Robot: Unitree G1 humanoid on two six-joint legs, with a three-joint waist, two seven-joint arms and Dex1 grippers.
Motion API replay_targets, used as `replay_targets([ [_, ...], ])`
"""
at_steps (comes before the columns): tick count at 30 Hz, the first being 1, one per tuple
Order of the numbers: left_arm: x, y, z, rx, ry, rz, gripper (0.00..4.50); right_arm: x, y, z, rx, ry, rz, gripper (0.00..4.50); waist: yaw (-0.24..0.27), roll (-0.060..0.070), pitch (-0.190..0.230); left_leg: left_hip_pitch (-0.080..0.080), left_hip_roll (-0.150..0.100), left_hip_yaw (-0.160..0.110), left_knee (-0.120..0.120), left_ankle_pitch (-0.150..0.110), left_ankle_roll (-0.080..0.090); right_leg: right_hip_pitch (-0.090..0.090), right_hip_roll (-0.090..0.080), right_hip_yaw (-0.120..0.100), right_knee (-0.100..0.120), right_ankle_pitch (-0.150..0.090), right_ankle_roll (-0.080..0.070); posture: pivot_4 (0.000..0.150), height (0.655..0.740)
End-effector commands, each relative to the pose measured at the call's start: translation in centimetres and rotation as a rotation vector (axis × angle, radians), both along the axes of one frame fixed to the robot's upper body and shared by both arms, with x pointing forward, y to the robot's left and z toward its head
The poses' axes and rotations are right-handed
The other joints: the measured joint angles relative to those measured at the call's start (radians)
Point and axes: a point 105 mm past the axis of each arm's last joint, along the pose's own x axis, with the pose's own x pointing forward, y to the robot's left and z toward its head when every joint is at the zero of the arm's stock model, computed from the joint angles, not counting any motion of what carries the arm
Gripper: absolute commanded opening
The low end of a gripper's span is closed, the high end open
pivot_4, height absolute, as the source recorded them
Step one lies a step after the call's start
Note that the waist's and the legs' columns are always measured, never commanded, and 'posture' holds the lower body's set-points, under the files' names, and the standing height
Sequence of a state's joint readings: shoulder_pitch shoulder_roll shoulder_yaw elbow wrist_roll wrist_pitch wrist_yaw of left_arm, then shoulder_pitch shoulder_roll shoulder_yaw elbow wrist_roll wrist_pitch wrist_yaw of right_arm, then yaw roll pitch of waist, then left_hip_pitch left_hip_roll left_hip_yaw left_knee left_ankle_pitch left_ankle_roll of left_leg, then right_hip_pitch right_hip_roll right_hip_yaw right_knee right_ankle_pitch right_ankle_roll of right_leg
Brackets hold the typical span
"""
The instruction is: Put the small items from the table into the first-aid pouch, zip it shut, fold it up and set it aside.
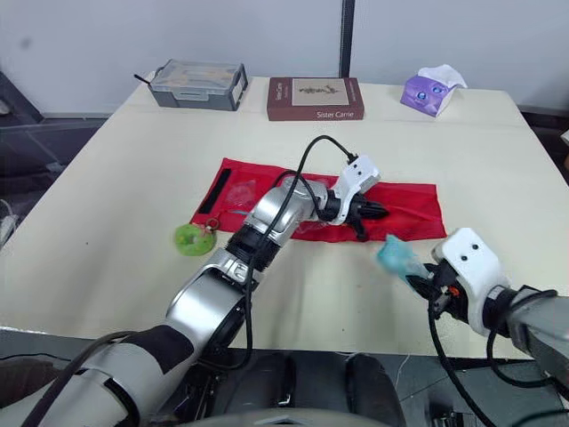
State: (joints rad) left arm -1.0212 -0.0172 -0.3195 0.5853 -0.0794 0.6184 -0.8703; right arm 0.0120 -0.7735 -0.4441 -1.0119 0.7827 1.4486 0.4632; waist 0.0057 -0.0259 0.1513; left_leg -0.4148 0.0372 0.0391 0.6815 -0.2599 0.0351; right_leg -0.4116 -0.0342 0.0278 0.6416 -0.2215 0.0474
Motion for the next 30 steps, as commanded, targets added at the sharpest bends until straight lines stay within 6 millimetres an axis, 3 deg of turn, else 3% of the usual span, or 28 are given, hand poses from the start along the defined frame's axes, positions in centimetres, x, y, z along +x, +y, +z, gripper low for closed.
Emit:
replay_targets([
  [1,-0.7,-0.9,0.8,0.001,-0.094,-0.070,0.00,3.1,-0.3,-1.8,-0.016,0.062,-0.179,1.13,0.000,0.001,0.000,0.000,0.000,0.000,0.000,0.000,0.000,0.000,0.000,0.000,0.000,0.000,0.000,0.150,0.7400],
  [10,-2.1,-1.1,0.0,0.009,-0.103,-0.124,0.00,7.2,-0.9,-3.9,0.023,0.127,-0.405,1.13,0.005,0.003,-0.001,-0.001,0.000,0.002,-0.001,0.000,0.000,-0.001,0.000,0.001,0.000,0.001,0.002,0.150,0.7400],
  [19,-2.5,-0.6,-1.2,0.040,-0.048,-0.129,0.00,11.1,0.8,-2.8,0.171,0.111,-0.564,1.13,-0.027,0.004,-0.002,0.002,0.001,0.002,-0.001,0.000,0.000,0.000,0.001,0.001,0.002,0.002,0.002,0.150,0.7400],
  [27,-1.5,0.1,-0.8,0.036,-0.015,-0.100,0.00,11.6,2.1,-1.5,0.258,0.084,-0.550,1.13,-0.020,0.005,-0.002,0.000,0.001,0.002,-0.001,0.000,0.000,-0.001,0.000,0.001,0.000,0.001,0.002,0.150,0.7400],
  [30,-1.3,0.2,-0.7,0.035,-0.002,-0.104,0.00,11.7,2.4,-1.5,0.229,0.085,-0.530,1.91,-0.021,0.005,-0.002,0.000,0.001,0.002,-0.001,0.000,0.000,-0.001,0.001,0.000,0.001,0.001,0.002,0.150,0.7400],
])
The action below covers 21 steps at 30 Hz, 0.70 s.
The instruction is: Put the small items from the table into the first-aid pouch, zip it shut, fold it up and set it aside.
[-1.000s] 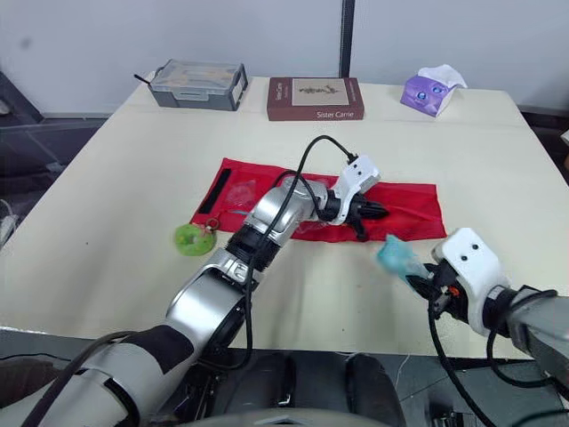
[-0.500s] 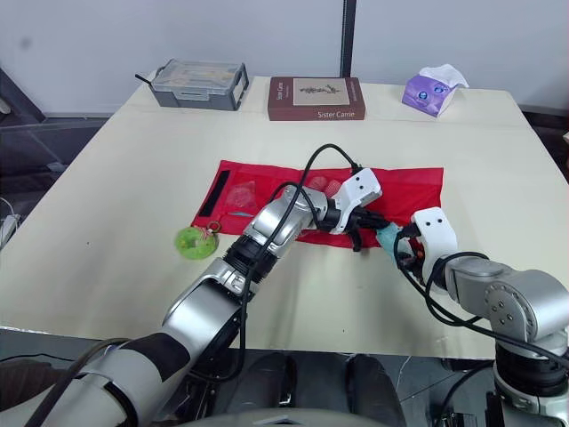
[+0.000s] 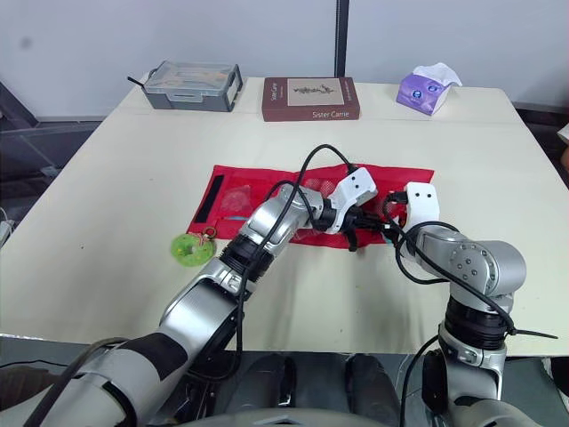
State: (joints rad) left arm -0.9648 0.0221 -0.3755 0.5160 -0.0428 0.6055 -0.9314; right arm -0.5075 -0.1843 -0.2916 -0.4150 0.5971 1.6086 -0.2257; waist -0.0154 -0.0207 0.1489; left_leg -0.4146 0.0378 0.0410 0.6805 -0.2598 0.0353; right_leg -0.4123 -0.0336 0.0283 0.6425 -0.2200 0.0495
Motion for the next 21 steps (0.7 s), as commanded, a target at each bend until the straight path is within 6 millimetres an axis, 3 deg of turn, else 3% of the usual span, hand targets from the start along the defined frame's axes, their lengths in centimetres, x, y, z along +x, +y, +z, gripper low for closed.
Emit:
replay_targets([
  [1,-0.2,-0.5,0.6,-0.020,0.026,-0.038,0.00,0.3,0.4,1.8,-0.043,-0.069,0.045,2.42,-0.001,0.000,0.000,0.000,0.000,0.000,0.000,0.000,0.000,0.000,0.000,0.000,0.000,0.000,0.000,0.150,0.7400],
  [5,0.9,-0.1,1.0,-0.021,0.022,-0.005,0.00,-1.9,0.3,2.6,-0.159,-0.145,0.164,4.31,0.003,0.001,0.000,-0.001,0.000,0.000,0.000,0.000,0.000,-0.001,0.000,0.000,0.000,0.000,0.000,0.150,0.7400],
  [8,1.6,0.1,1.2,-0.015,0.006,0.008,0.00,-4.2,1.1,3.9,-0.088,-0.266,0.315,4.31,0.004,0.001,0.000,-0.001,-0.001,-0.001,-0.004,0.000,0.000,-0.001,0.000,-0.001,-0.002,0.000,0.000,0.150,0.7400],
  [11,1.9,0.2,1.6,-0.018,0.001,0.011,0.00,-6.2,0.0,3.5,-0.172,-0.251,0.381,4.31,0.001,0.001,0.001,-0.001,-0.001,-0.001,-0.005,0.000,0.000,-0.001,0.000,0.000,-0.004,0.000,0.000,0.150,0.7400],
  [14,2.1,0.2,1.7,-0.021,-0.001,0.009,0.00,-6.6,-0.5,2.9,-0.162,-0.244,0.392,3.55,-0.002,0.000,0.001,0.000,-0.001,-0.001,-0.005,0.000,0.000,-0.001,0.000,0.000,-0.004,-0.001,0.001,0.150,0.7400],
  [19,1.8,0.0,1.9,-0.025,-0.005,-0.008,0.00,-5.0,-0.7,1.5,-0.195,-0.240,0.361,1.00,-0.001,0.000,0.001,0.001,0.000,-0.001,-0.005,0.000,0.000,-0.001,0.001,0.000,-0.002,-0.002,0.002,0.150,0.7400],
  [21,1.5,0.0,1.8,-0.022,-0.005,-0.018,0.00,-3.9,-0.6,1.3,-0.209,-0.262,0.349,0.21,-0.001,0.000,0.001,0.001,-0.001,-0.001,-0.005,0.000,0.000,-0.001,0.000,0.000,-0.002,-0.001,0.001,0.150,0.7400],
])
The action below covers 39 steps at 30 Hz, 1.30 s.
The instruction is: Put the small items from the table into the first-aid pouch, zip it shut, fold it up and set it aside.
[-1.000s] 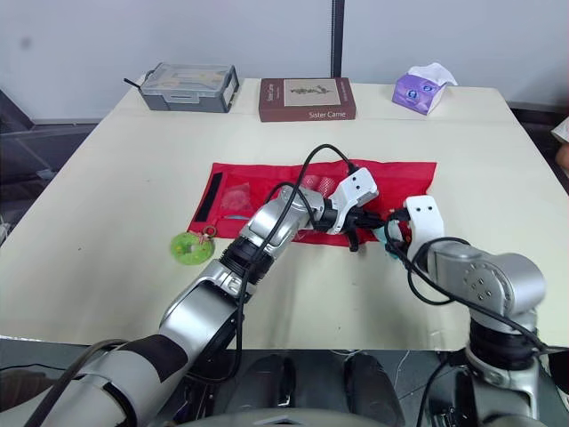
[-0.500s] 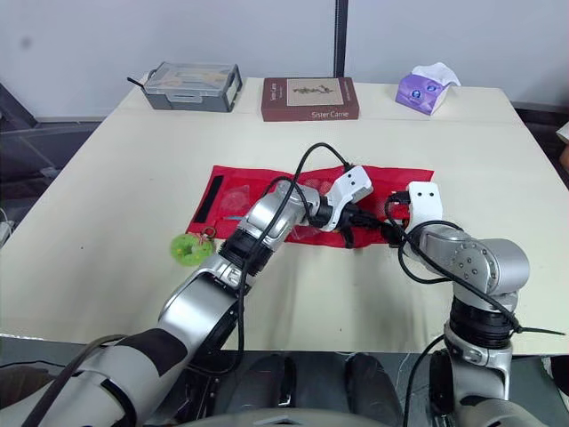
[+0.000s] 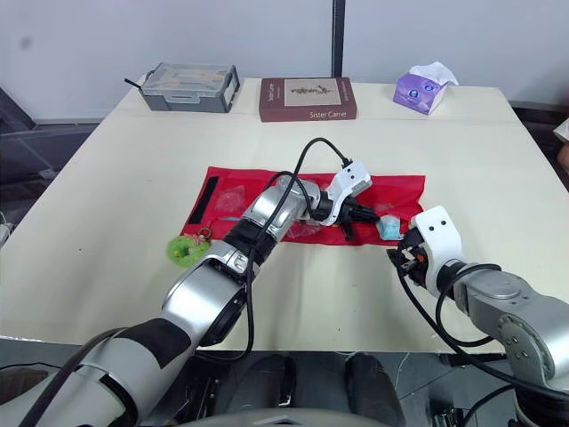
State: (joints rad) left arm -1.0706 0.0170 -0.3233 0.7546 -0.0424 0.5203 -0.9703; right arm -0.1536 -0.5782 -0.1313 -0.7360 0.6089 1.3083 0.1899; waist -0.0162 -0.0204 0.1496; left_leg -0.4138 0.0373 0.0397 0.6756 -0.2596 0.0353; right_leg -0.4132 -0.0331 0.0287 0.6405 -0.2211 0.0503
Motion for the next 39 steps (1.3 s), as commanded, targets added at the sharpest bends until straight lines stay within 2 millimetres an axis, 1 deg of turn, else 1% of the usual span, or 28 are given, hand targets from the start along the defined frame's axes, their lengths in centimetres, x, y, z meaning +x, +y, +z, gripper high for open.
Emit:
replay_targets([
  [1,-0.6,-0.9,1.8,-0.025,-0.055,-0.055,0.00,2.4,0.2,0.7,-0.018,-0.095,-0.023,0.10,0.000,0.000,0.000,0.000,0.000,0.001,0.000,0.000,0.000,0.000,0.000,0.000,0.000,0.000,0.000,0.150,0.7400],
  [4,-1.0,-0.9,1.5,-0.017,-0.054,-0.076,0.00,4.3,0.5,0.5,-0.038,-0.129,-0.021,0.10,0.001,0.000,0.000,-0.001,0.000,0.002,0.000,0.000,0.000,-0.001,0.000,0.001,0.000,0.001,-0.001,0.150,0.7400],
  [8,-1.5,-1.1,1.3,-0.010,-0.058,-0.096,0.00,7.3,1.4,0.9,-0.016,-0.183,-0.022,0.10,0.002,0.000,0.000,-0.001,0.000,0.006,0.000,0.000,0.000,-0.002,0.000,0.001,0.000,0.001,-0.001,0.150,0.7400],
  [10,-1.7,-1.3,1.3,-0.010,-0.062,-0.105,0.00,8.7,1.5,0.9,-0.037,-0.212,-0.026,0.10,0.001,0.000,0.000,-0.001,0.000,0.007,0.000,0.000,0.000,-0.002,0.000,0.001,0.000,0.001,-0.001,0.150,0.7400],
  [11,-1.7,-1.4,1.3,-0.010,-0.066,-0.107,0.00,9.1,1.4,0.8,-0.043,-0.221,-0.029,0.10,0.002,0.000,0.000,-0.001,0.000,0.007,0.000,0.000,0.000,-0.002,0.000,0.001,0.000,0.001,-0.001,0.150,0.7400],
  [12,-1.7,-1.4,1.3,-0.008,-0.074,-0.108,0.00,9.3,1.4,0.7,-0.042,-0.223,-0.026,0.10,0.002,0.000,0.000,-0.001,0.000,0.007,0.000,0.000,0.000,-0.002,0.000,0.001,0.000,0.001,-0.001,0.150,0.7400],
  [13,-1.7,-1.5,1.3,-0.005,-0.083,-0.110,0.00,9.1,1.4,0.7,-0.041,-0.224,-0.010,0.10,0.002,0.000,0.000,-0.001,0.000,0.007,0.000,0.000,0.000,-0.002,0.000,0.001,0.000,0.001,-0.001,0.150,0.7400],
  [15,-1.6,-1.5,1.4,-0.003,-0.101,-0.111,0.00,7.8,1.1,0.9,-0.005,-0.219,0.020,0.10,0.007,0.000,0.000,-0.001,0.000,0.007,0.000,0.000,0.000,-0.002,0.000,0.001,0.000,0.001,-0.001,0.150,0.7400],
  [16,-1.5,-1.6,1.4,-0.004,-0.110,-0.110,0.00,6.8,0.8,1.3,0.001,-0.227,0.043,0.58,0.006,0.000,0.000,-0.002,0.000,0.007,0.000,0.000,0.000,-0.001,0.000,0.000,0.000,0.001,-0.001,0.150,0.7400],
  [17,-1.4,-1.7,1.5,-0.007,-0.118,-0.109,0.00,5.9,0.6,1.7,0.011,-0.234,0.064,0.68,0.008,0.000,0.000,-0.002,0.000,0.007,0.000,0.000,0.000,-0.002,0.000,0.001,-0.001,0.001,-0.001,0.150,0.7400],
  [19,-1.4,-2.1,1.7,-0.022,-0.128,-0.108,0.00,3.6,-0.3,2.5,0.017,-0.242,0.086,1.33,0.014,0.000,0.000,-0.003,-0.001,0.007,-0.001,0.000,0.000,-0.001,-0.001,0.001,-0.001,0.001,-0.001,0.150,0.7400],
  [22,-1.6,-2.9,2.2,-0.050,-0.133,-0.116,0.00,0.1,-1.4,3.5,0.078,-0.212,0.106,2.96,0.018,0.000,0.000,-0.003,-0.001,0.006,-0.001,0.000,0.000,-0.001,-0.001,0.001,-0.003,0.001,-0.001,0.150,0.7400],
  [23,-1.7,-3.2,2.5,-0.063,-0.136,-0.124,0.00,-1.0,-1.7,3.6,0.097,-0.195,0.111,3.40,0.020,0.000,0.000,-0.003,-0.001,0.005,-0.002,0.000,0.000,-0.001,-0.001,0.001,-0.003,0.001,-0.001,0.150,0.7400],
  [25,-2.1,-3.2,3.0,-0.095,-0.125,-0.143,0.00,-2.4,-2.5,3.8,0.129,-0.167,0.077,4.43,0.022,0.000,0.000,-0.002,-0.001,0.004,-0.002,0.000,0.000,-0.001,0.000,0.001,-0.003,0.001,0.000,0.150,0.7400],
  [26,-2.1,-2.8,3.4,-0.122,-0.125,-0.141,0.00,-2.7,-3.1,3.9,0.141,-0.155,0.036,4.43,0.020,0.000,0.000,-0.002,-0.001,0.004,-0.002,0.000,0.000,-0.001,0.000,0.001,-0.003,0.001,-0.001,0.150,0.7400],
  [27,-2.0,-2.4,3.7,-0.140,-0.122,-0.140,0.61,-2.9,-3.5,3.8,0.148,-0.143,0.002,4.50,0.016,0.000,0.000,-0.001,-0.001,0.003,-0.002,0.000,0.000,-0.001,0.000,0.002,-0.003,0.000,0.000,0.150,0.7400],
  [28,-2.1,-1.7,4.1,-0.159,-0.127,-0.150,0.74,-3.0,-3.9,3.7,0.163,-0.131,-0.030,4.50,0.011,0.000,0.000,-0.001,0.000,0.002,-0.001,0.000,0.000,-0.001,0.000,0.002,-0.002,0.000,0.000,0.150,0.7400],
  [31,-3.3,1.8,5.9,-0.256,-0.153,-0.213,2.24,-3.1,-4.4,3.2,0.255,-0.086,-0.117,4.50,-0.006,0.001,0.000,0.001,0.001,0.003,-0.001,0.000,0.000,-0.001,0.001,0.005,0.001,0.000,-0.002,0.150,0.7400],
  [34,-4.2,4.7,6.5,-0.306,-0.166,-0.212,3.66,-2.8,-4.7,2.8,0.293,-0.049,-0.166,4.50,-0.014,0.002,-0.001,0.004,0.002,0.003,-0.004,0.000,0.000,-0.001,0.003,0.007,0.003,0.000,-0.003,0.150,0.7400],
  [35,-4.5,5.8,7.0,-0.365,-0.204,-0.204,3.86,-2.7,-5.0,2.5,0.314,-0.029,-0.188,4.50,-0.012,0.002,-0.001,0.004,0.002,0.003,-0.004,0.000,0.000,-0.001,0.003,0.006,0.003,0.000,-0.003,0.150,0.7400],
  [36,-4.6,7.0,7.3,-0.405,-0.272,-0.188,3.86,-2.6,-5.2,2.3,0.333,-0.010,-0.206,4.50,-0.012,0.002,-0.001,0.004,0.002,0.003,-0.003,0.000,0.000,-0.001,0.002,0.006,0.003,0.000,-0.003,0.150,0.7400],
  [37,-4.9,9.1,6.9,-0.396,-0.251,-0.191,3.86,-2.3,-5.6,1.9,0.359,0.018,-0.236,4.50,-0.001,0.002,-0.001,0.004,0.002,0.003,-0.003,0.000,0.000,-0.001,0.002,0.006,0.002,0.000,-0.003,0.150,0.7400],
  [38,-5.3,10.9,6.8,-0.395,-0.226,-0.191,3.86,-1.9,-6.0,1.5,0.381,0.039,-0.263,4.50,0.001,0.001,-0.001,0.003,0.001,0.005,-0.003,0.000,0.000,-0.001,0.000,0.007,0.002,0.000,-0.002,0.150,0.7400],
  [39,-5.6,12.2,6.9,-0.405,-0.204,-0.184,3.86,-1.6,-6.3,1.3,0.399,0.058,-0.287,4.50,0.001,0.001,-0.001,0.003,0.000,0.005,-0.002,0.000,0.000,-0.001,0.001,0.009,0.002,0.000,-0.002,0.150,0.7400],
])
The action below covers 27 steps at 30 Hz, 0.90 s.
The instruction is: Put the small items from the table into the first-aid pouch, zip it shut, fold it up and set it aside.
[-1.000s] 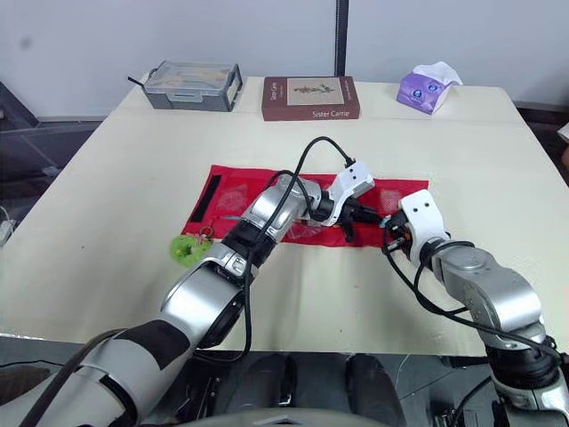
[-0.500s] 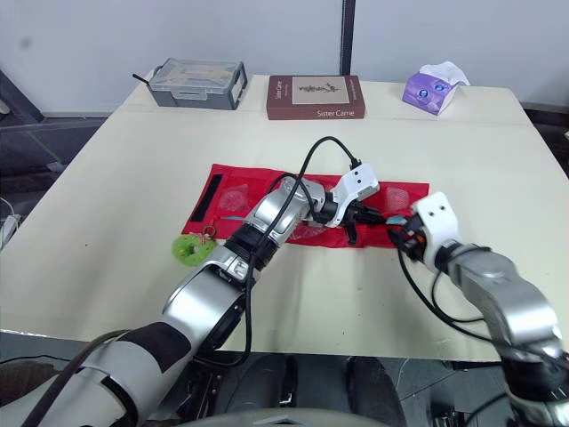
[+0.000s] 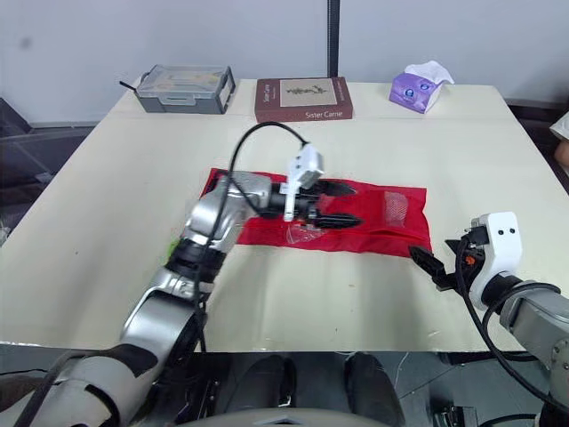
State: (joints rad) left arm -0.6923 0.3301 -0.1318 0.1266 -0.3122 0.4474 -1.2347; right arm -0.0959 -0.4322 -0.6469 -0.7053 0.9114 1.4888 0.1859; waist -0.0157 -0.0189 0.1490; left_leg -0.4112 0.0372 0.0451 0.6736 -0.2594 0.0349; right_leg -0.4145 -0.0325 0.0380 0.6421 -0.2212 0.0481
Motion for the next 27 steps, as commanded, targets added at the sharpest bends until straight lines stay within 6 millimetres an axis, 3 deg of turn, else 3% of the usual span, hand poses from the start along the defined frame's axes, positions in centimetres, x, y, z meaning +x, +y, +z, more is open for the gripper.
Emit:
replay_targets([
  [1,-1.9,4.0,2.3,-0.072,0.005,-0.056,4.23,0.8,-1.6,-0.3,0.060,0.047,-0.091,4.50,0.001,0.000,0.000,0.000,0.000,0.000,0.000,0.000,0.000,0.000,0.000,0.000,0.000,0.000,0.000,0.150,0.7400],
  [2,-2.9,5.2,2.8,-0.092,0.033,-0.071,4.47,1.2,-2.0,-0.7,0.073,0.074,-0.119,4.50,-0.001,0.000,0.000,0.000,0.000,0.000,0.000,0.000,0.000,0.000,0.000,0.001,0.000,0.000,0.000,0.150,0.7400],
  [7,-6.4,8.4,3.2,-0.073,0.101,-0.089,4.47,2.7,-2.5,-2.2,0.136,0.176,-0.160,4.50,-0.001,0.000,0.000,0.000,0.002,0.000,-0.001,0.000,0.000,0.000,0.001,0.002,0.000,0.000,0.000,0.150,0.7400],
  [12,-8.0,9.3,3.8,-0.062,0.105,-0.078,4.47,3.3,-1.3,-3.5,0.196,0.252,-0.095,4.50,0.001,-0.001,-0.001,0.000,0.001,0.000,-0.001,0.000,0.000,0.000,0.001,0.001,0.000,-0.002,-0.001,0.150,0.7400],
  [16,-8.6,9.4,4.1,-0.065,0.100,-0.056,4.47,3.9,0.0,-3.3,0.252,0.246,-0.030,4.50,-0.005,-0.002,-0.001,0.002,0.001,0.001,-0.001,0.000,0.000,0.001,0.002,0.003,-0.001,-0.002,-0.001,0.150,0.7400],
  [19,-8.8,9.9,3.8,-0.061,0.106,-0.013,4.50,4.5,0.8,-2.0,0.286,0.187,0.000,3.75,-0.021,-0.002,-0.001,0.003,0.002,0.001,-0.002,0.000,0.000,0.001,0.004,0.003,0.000,-0.002,-0.001,0.150,0.7400],
  [27,-8.9,10.2,2.6,-0.048,0.128,0.050,4.50,4.6,-0.4,-1.2,0.214,0.142,-0.049,0.13,-0.023,0.000,0.000,0.003,0.002,0.002,-0.003,0.000,0.000,0.001,0.004,0.005,-0.001,-0.003,0.000,0.150,0.7400],
])
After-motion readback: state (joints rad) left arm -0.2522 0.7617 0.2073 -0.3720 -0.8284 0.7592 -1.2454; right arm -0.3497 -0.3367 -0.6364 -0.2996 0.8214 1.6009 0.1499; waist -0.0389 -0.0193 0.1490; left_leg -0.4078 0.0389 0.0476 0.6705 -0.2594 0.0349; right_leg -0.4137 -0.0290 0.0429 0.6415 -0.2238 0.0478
